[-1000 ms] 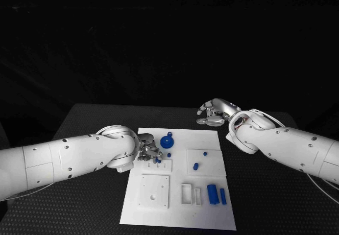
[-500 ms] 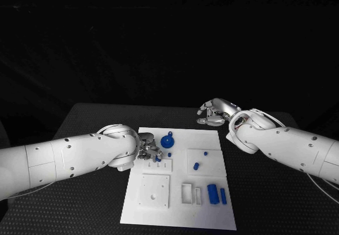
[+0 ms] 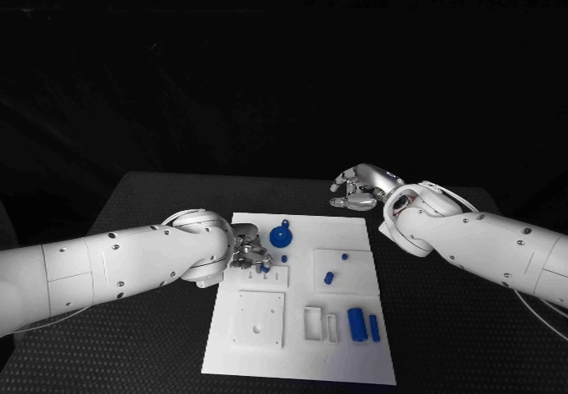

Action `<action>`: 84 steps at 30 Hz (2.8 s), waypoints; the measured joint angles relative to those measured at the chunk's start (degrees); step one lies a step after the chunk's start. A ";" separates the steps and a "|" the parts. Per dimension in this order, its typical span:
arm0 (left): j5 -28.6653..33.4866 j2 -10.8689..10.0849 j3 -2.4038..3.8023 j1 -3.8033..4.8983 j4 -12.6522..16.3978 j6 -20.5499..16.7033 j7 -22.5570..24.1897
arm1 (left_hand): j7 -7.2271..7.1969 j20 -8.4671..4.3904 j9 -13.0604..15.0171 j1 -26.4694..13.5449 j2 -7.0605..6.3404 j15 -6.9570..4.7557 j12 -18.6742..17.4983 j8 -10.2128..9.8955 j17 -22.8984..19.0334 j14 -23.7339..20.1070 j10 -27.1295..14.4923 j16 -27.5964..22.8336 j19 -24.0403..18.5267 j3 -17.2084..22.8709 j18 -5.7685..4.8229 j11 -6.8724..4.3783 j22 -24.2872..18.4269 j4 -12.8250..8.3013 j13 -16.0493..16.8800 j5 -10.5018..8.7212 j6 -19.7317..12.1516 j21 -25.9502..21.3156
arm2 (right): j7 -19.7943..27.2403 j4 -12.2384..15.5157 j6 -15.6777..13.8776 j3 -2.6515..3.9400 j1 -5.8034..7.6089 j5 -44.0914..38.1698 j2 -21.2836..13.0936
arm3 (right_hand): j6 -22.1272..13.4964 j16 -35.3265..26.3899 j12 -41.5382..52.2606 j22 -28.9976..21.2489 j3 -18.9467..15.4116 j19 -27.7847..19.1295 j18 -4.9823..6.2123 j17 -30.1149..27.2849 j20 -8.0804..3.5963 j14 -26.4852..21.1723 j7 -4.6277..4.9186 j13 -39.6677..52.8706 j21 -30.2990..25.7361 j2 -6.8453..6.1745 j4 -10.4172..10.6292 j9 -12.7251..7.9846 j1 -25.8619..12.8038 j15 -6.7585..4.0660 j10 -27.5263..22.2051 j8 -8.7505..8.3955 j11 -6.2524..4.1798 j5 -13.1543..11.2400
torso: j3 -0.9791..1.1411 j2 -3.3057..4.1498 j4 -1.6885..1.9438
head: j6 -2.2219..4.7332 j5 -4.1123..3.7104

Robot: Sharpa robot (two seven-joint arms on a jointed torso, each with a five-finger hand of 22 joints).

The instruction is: Assemble the parts on the task board

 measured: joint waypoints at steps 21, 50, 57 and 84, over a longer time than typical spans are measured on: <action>-0.26 -0.11 0.00 -0.69 0.34 0.59 -0.04 | -0.09 0.00 -0.03 0.04 0.04 -0.04 -0.01 -0.38 -0.01 -0.03 0.00 0.23 -0.01 -0.04 -0.36 -0.01 0.00 -0.05 0.04 -0.46 -0.08 0.22 | 0.02 0.01 0.14 0.00 0.00 0.08 -0.03 | 0.00 0.00 0.00 0.00 0.00 0.00 0.00 0.00 0.00 0.00 0.00 0.01 0.00 0.00 0.00 -0.01 0.00 0.00 0.00 0.00 0.00 0.21 | 0.07 0.03 -0.03 | -0.15 0.10; -1.04 -0.67 0.07 -0.91 0.75 1.43 -0.04 | -0.04 -0.01 0.14 0.05 0.04 -0.12 -0.01 -0.89 0.02 -0.10 -0.18 0.44 -0.01 0.10 -0.39 -0.18 -0.04 0.07 0.07 -1.20 -0.04 0.44 | 0.03 0.13 0.29 0.00 0.00 0.18 -0.11 | 0.00 0.00 0.00 0.05 0.00 0.00 0.01 0.00 0.00 0.00 0.00 0.01 0.00 0.00 0.00 0.03 0.00 0.00 0.00 0.00 0.00 0.44 | 0.06 0.03 -0.03 | -0.45 0.24; -0.91 -0.79 0.08 -0.95 0.81 1.63 -0.09 | -0.05 -0.01 0.07 0.05 0.04 -0.11 -0.01 -0.77 0.04 -0.10 -0.18 0.67 -0.01 0.09 -0.40 -0.18 -0.04 0.06 0.07 -0.98 -0.04 0.66 | 0.03 0.11 0.32 0.00 0.00 0.19 -0.10 | 0.00 0.00 0.00 0.05 0.00 0.00 0.01 0.00 0.00 0.00 0.00 0.01 0.00 0.00 0.00 0.03 0.00 0.00 0.00 0.00 0.00 0.44 | 0.03 0.02 -0.02 | -0.48 0.21; 0.19 0.16 0.10 -0.87 0.05 2.30 -0.65 | 0.10 0.27 0.48 -1.08 1.19 0.08 -0.01 -1.05 -0.16 0.13 -0.18 1.16 -0.56 0.94 -0.41 -0.19 -0.81 -0.85 0.10 -6.87 0.93 1.46 | 0.04 0.17 0.50 0.00 0.00 0.22 -0.07 | 0.00 0.00 0.00 0.04 -0.16 0.00 0.01 0.00 0.01 0.00 0.00 -0.03 0.00 0.00 0.16 0.07 0.00 0.00 0.00 0.00 0.00 0.66 | 0.10 0.01 -0.09 | -0.57 0.34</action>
